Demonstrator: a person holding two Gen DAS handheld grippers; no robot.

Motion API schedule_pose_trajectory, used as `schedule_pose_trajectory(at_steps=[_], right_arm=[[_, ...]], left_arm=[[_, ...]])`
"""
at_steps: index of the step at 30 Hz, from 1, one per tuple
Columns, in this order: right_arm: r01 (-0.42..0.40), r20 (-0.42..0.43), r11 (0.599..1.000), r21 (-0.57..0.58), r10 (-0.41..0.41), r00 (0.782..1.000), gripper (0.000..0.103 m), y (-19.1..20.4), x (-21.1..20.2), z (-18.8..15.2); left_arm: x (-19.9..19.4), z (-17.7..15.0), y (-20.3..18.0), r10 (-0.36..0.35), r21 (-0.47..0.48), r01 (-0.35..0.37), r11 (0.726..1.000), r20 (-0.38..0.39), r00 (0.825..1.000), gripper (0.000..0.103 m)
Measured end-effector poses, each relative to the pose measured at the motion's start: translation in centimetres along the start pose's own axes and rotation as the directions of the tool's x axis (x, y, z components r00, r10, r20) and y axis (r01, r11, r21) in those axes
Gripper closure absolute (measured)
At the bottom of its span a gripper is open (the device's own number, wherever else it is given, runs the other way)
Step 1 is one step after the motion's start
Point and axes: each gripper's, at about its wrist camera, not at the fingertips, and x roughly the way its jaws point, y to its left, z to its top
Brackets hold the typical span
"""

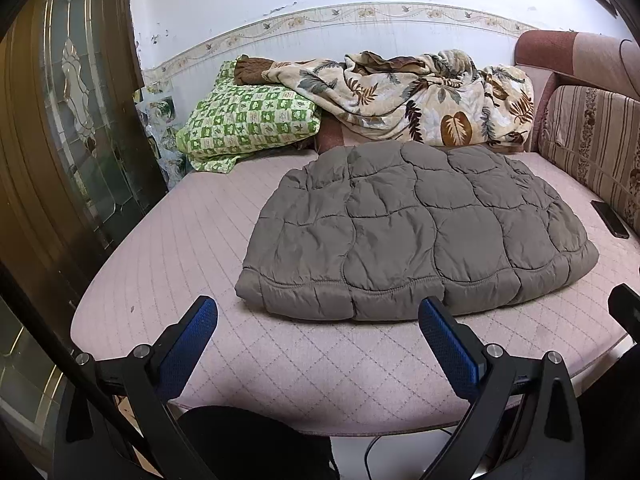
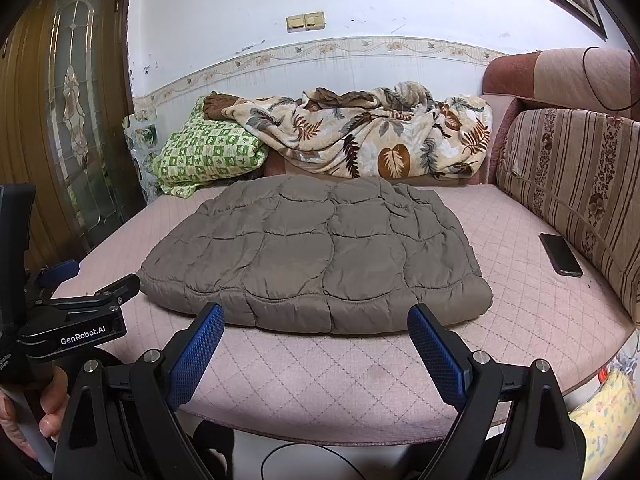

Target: Fold large clothes

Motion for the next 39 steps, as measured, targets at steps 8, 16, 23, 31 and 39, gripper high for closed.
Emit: schedule_pose_trajectory(at_steps=[8,16,23,31,39], right_arm=[[0.000,-0.005,1.000,-0.002,0.000,1.000,0.008,0.02,0.08,-0.01],[-0.001,-0.010,1.000,-0.005,0.001,1.000,0.008,0.01,0.17,-0.17],[-0.003,-0.012,1.000,-0.006,0.003,1.000,0.008,0.02,0.22,-0.21],[-0.002,-0.016,1.000,-0.009,0.002,1.000,0.008,-0.07,0.54,-0.32],[-0.021,-0.018,1.000,-0.017,0.021,1.000,0.008,0.13,0.71,-0.50]], left_arm=[[0.04,-0.03,0.03,-0.002,0.001,0.002,1.000,-0.001,1.000,0.003],[0.04,-0.10,0.11,-0.006,-0.001,0.006,1.000,-0.001,1.000,0.003],[0.05,-0.12,0.13,-0.005,-0.002,0.005,1.000,-0.002,1.000,0.003],[0.09,-0.09,0.28,-0.008,-0.002,0.008,1.000,-0.002,1.000,0.003],[0.18,-0.30,0.66,-0.071,-0.039,0.070,0.997,-0.023,0.997,0.003]])
